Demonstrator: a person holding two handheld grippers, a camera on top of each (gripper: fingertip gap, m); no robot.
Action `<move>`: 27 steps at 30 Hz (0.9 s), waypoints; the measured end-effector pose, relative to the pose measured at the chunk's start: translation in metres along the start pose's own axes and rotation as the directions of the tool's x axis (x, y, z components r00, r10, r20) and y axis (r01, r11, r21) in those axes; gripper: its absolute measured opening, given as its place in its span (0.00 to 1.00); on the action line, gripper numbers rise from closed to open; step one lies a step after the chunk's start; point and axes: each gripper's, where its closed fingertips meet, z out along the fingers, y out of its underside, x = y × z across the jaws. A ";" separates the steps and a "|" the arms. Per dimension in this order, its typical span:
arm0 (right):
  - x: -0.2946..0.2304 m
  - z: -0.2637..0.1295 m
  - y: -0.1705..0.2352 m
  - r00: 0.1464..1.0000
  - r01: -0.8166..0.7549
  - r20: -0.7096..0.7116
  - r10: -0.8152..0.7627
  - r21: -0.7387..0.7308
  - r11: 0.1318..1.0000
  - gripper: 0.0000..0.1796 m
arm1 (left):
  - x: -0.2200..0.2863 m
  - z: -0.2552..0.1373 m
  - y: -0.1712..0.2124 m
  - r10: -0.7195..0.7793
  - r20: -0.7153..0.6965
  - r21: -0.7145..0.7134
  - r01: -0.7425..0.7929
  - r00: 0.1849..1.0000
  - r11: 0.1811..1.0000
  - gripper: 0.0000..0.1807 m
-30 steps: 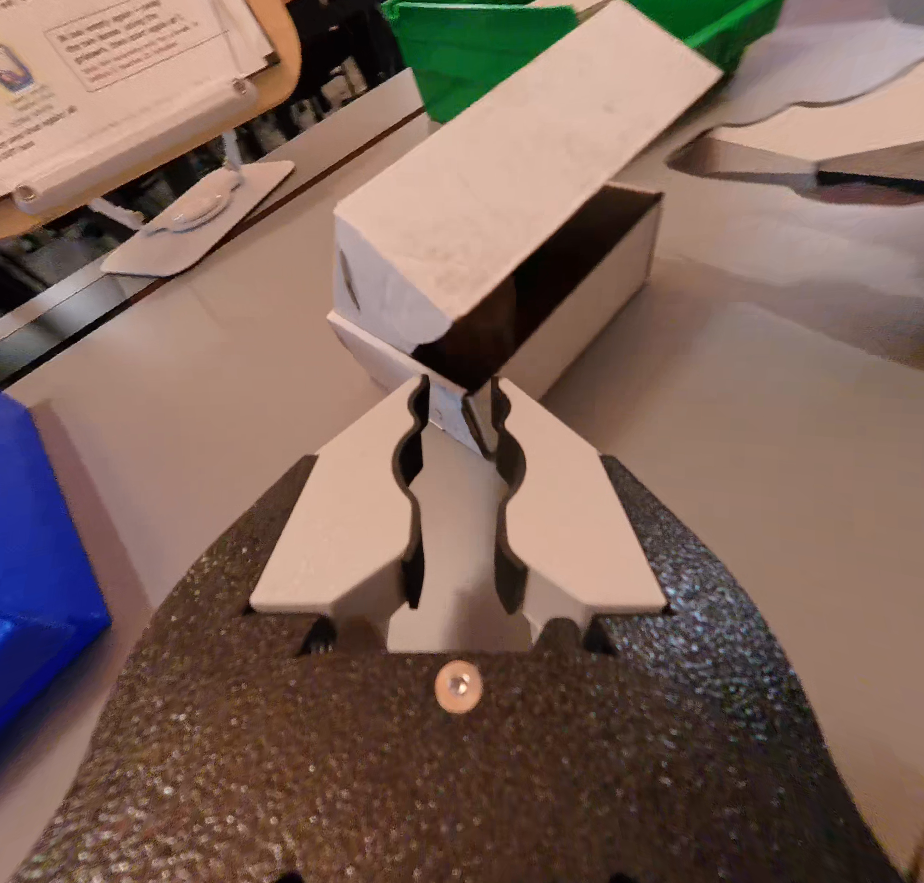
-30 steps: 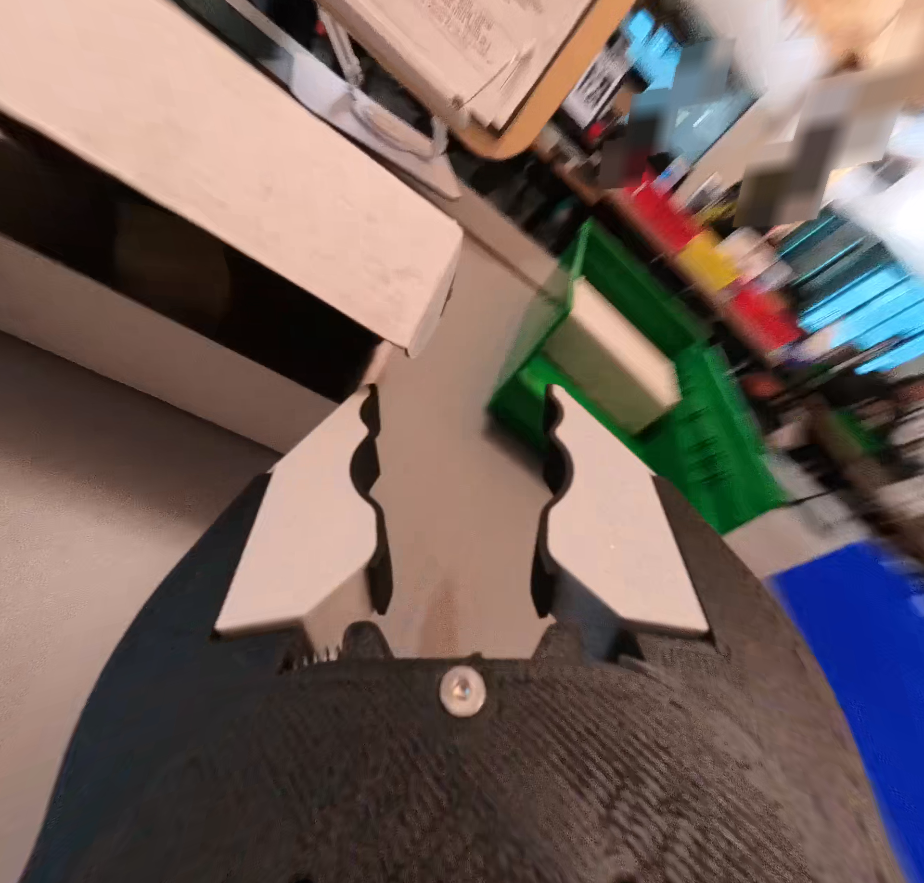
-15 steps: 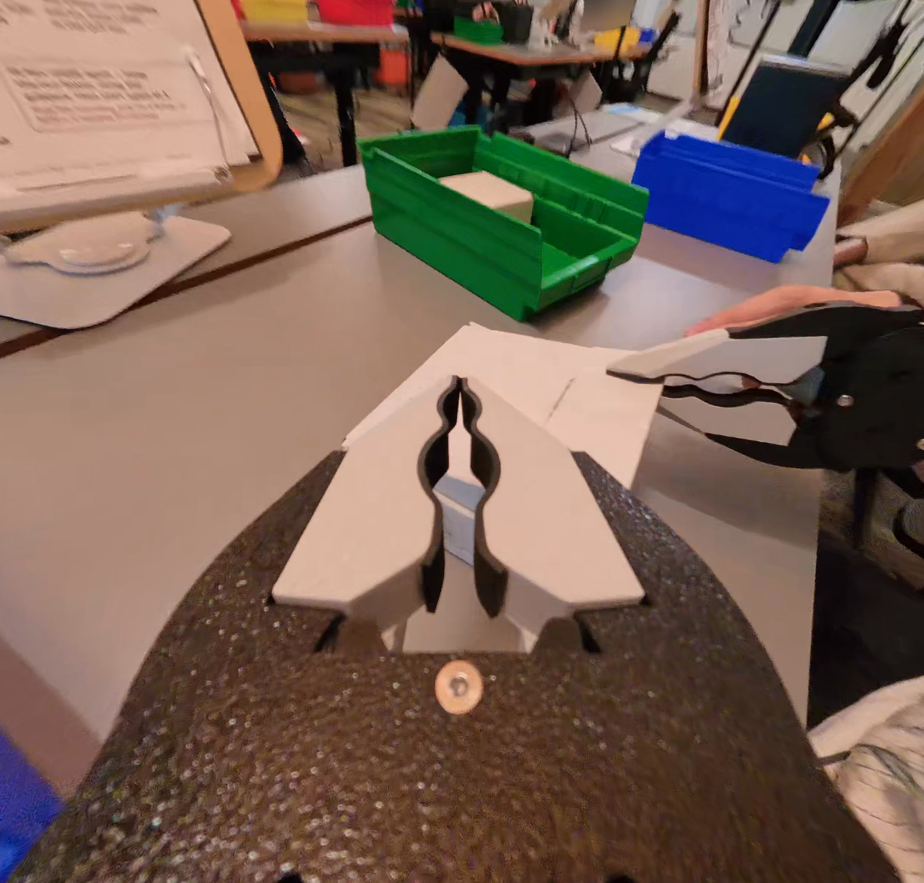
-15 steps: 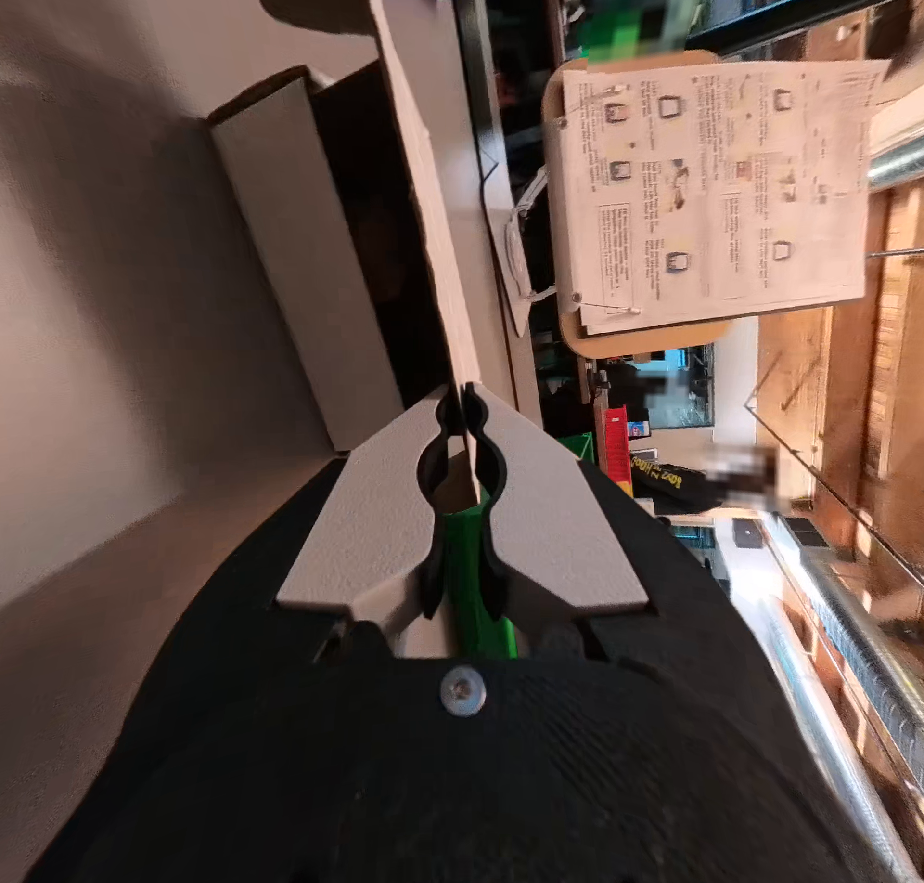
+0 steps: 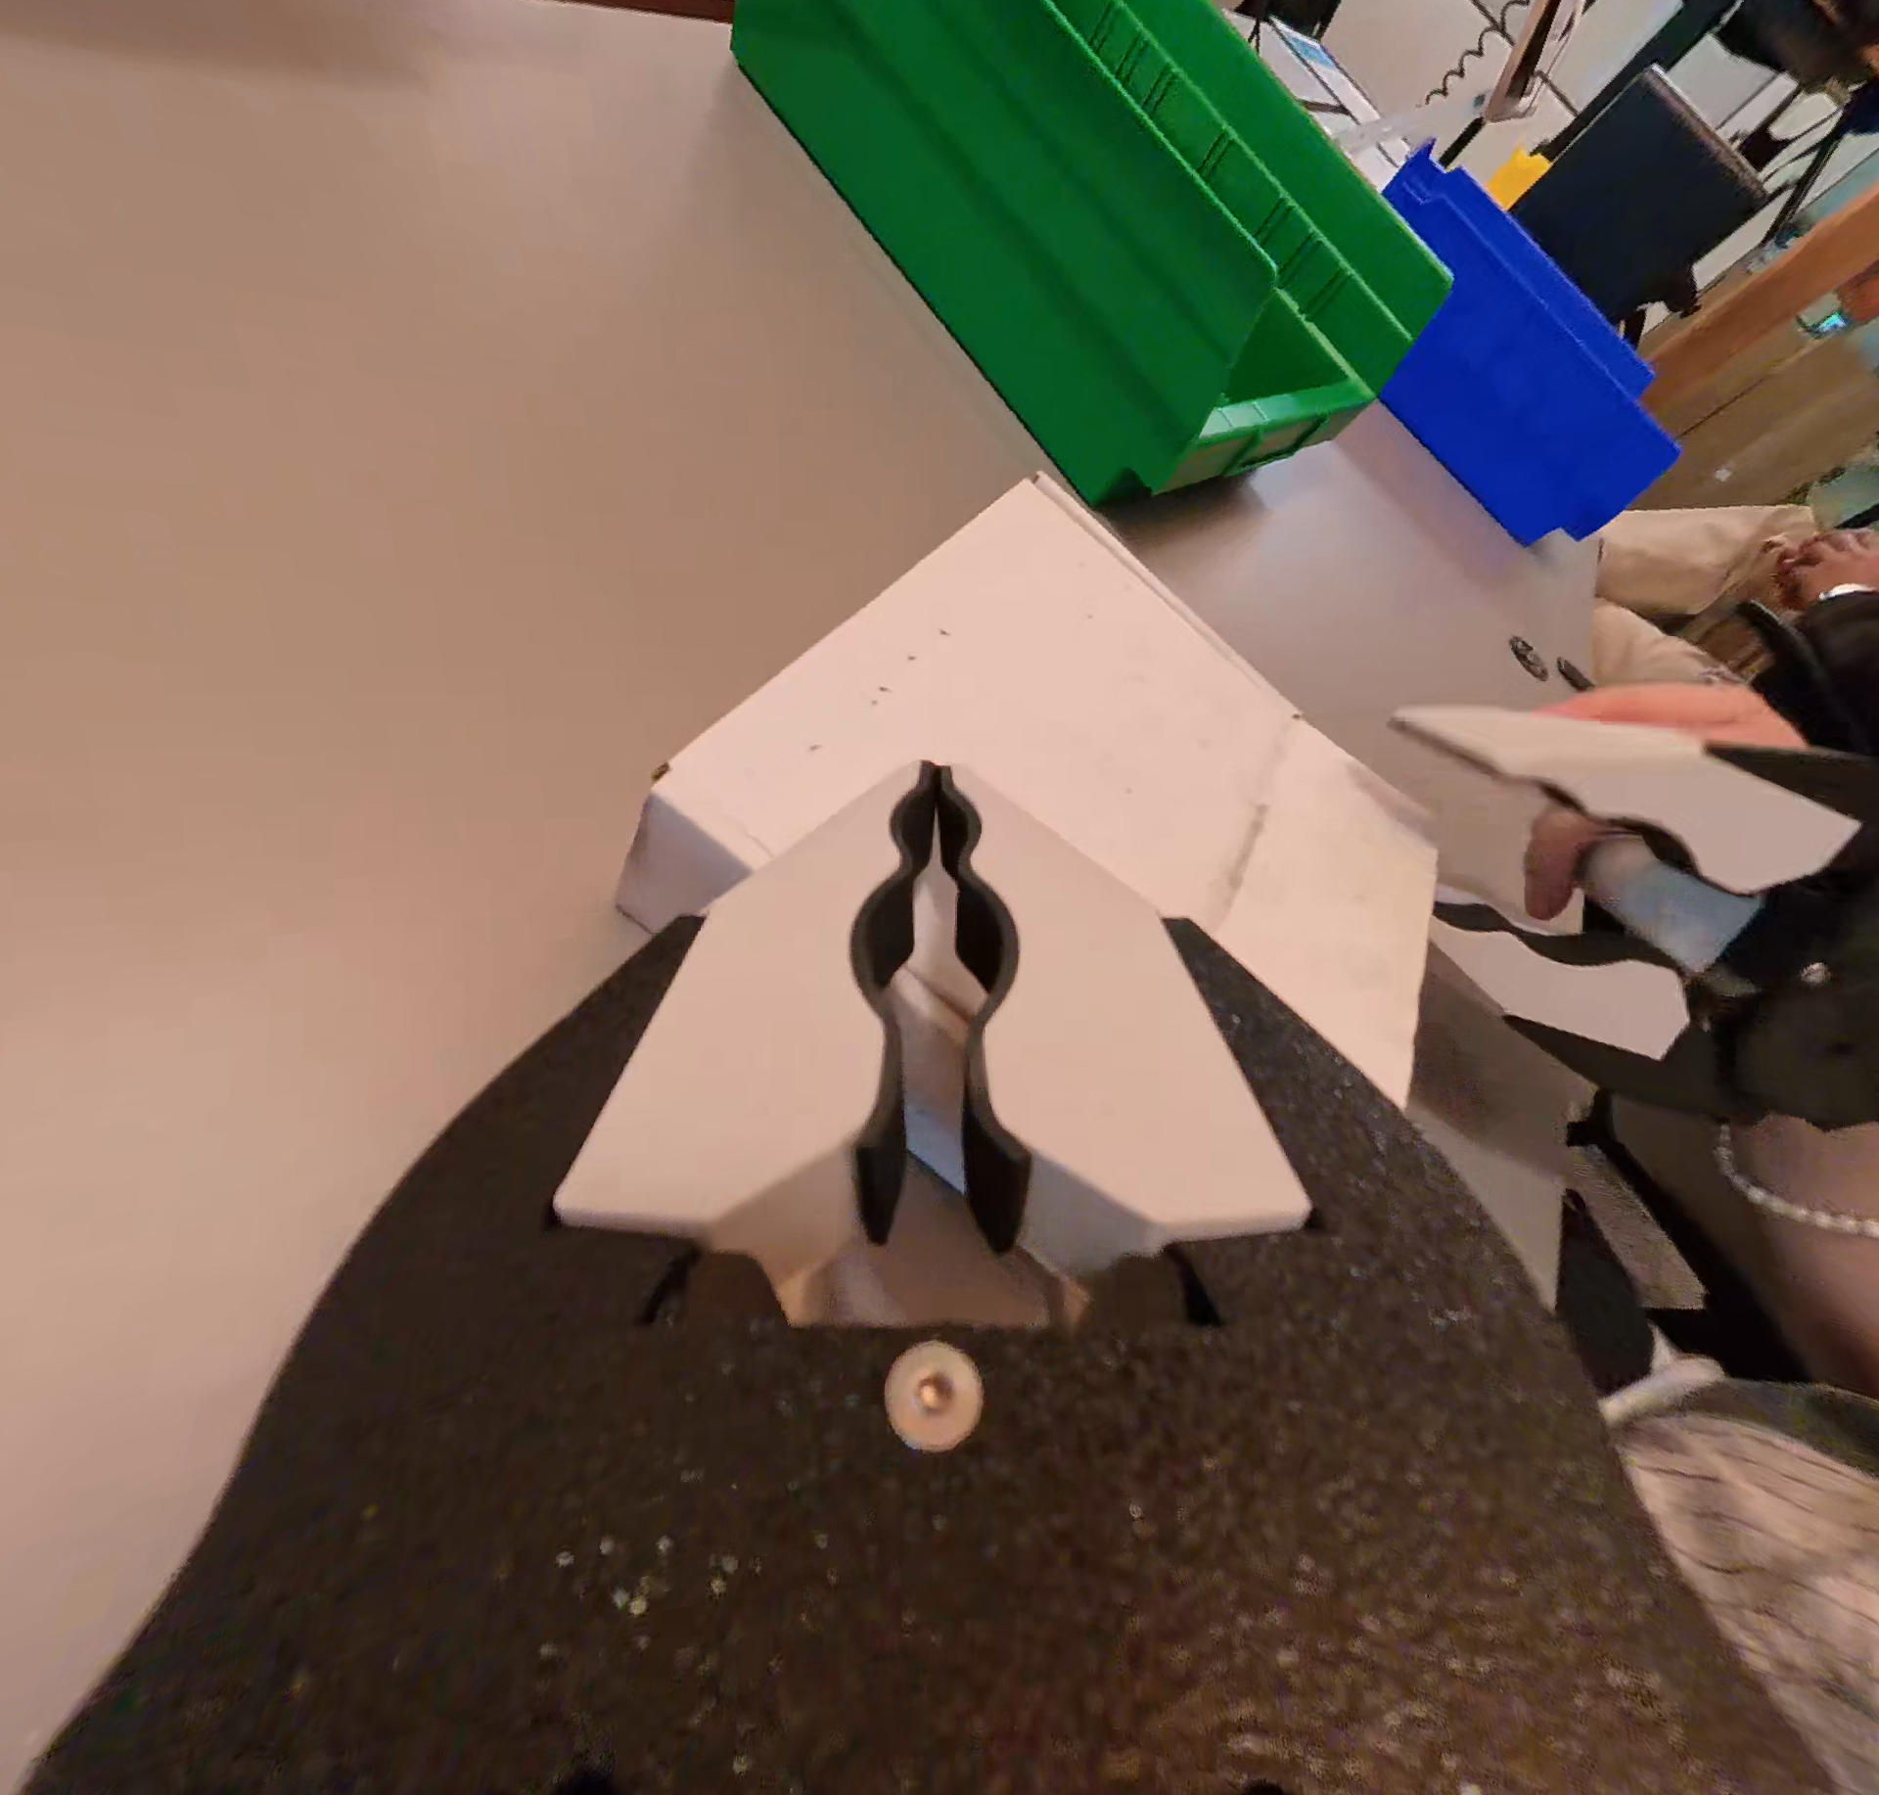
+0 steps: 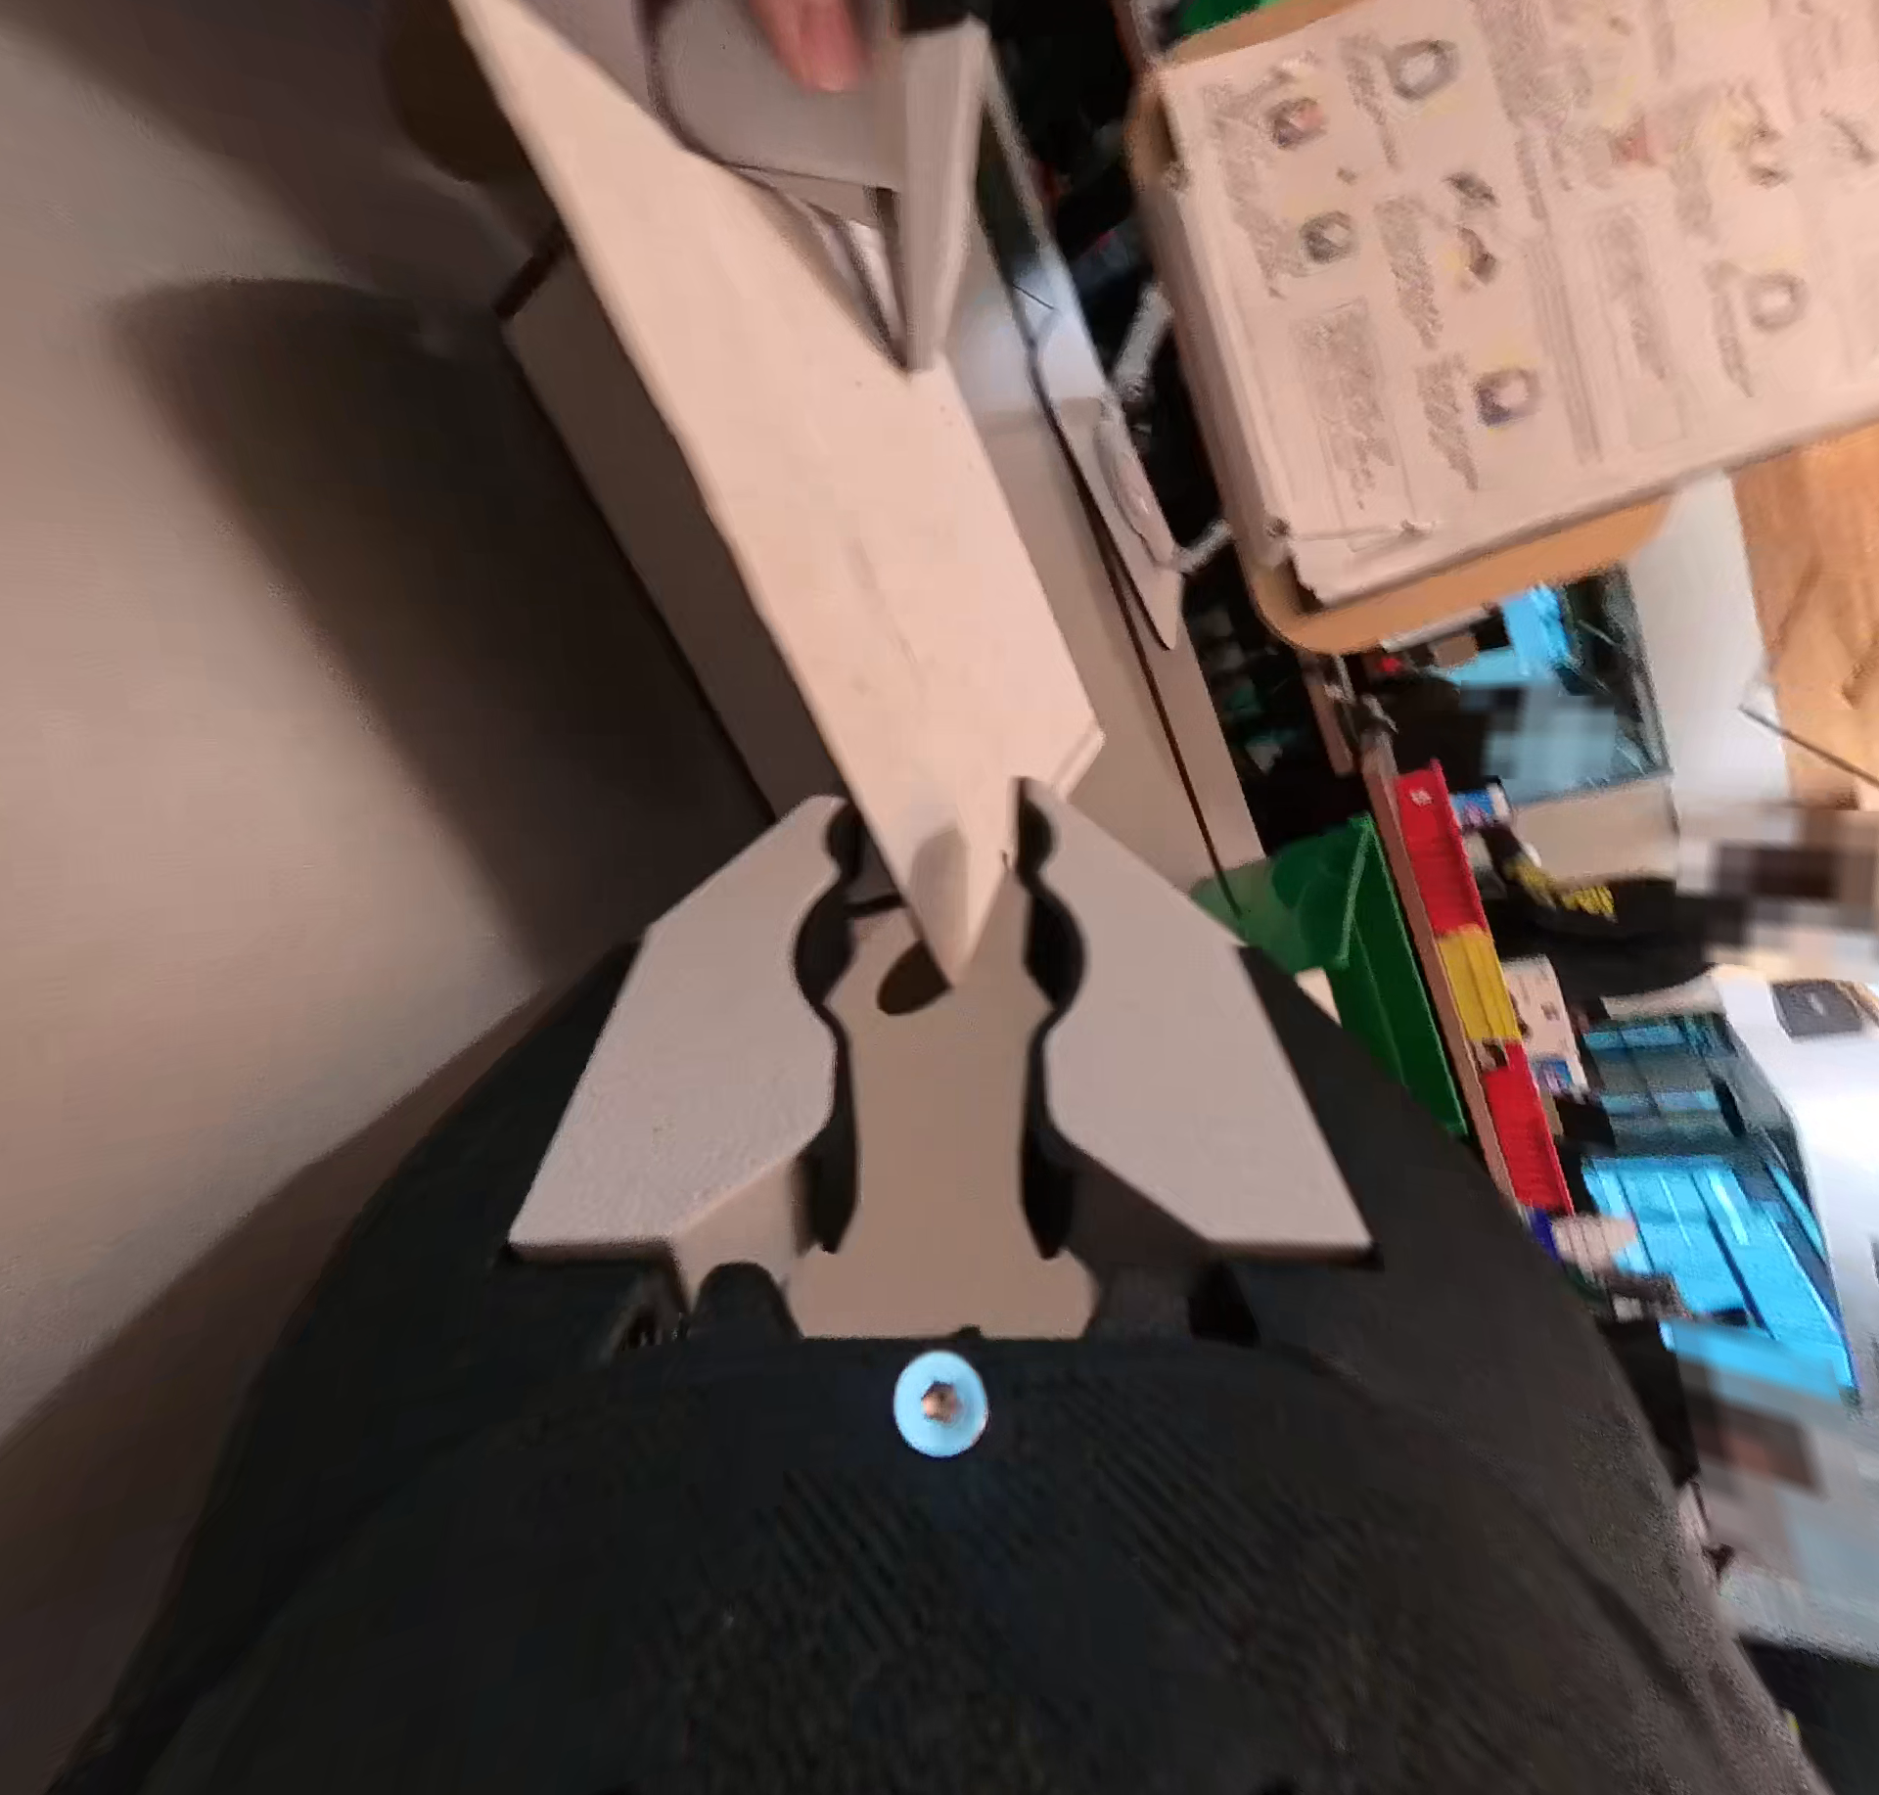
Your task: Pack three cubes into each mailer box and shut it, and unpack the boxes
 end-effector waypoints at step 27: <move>-0.015 0.023 0.052 0.964 -0.137 0.218 0.149 -0.069 0.988 0.14 | -0.004 0.001 -0.001 0.109 0.062 0.009 -0.110 0.992 0.994 0.00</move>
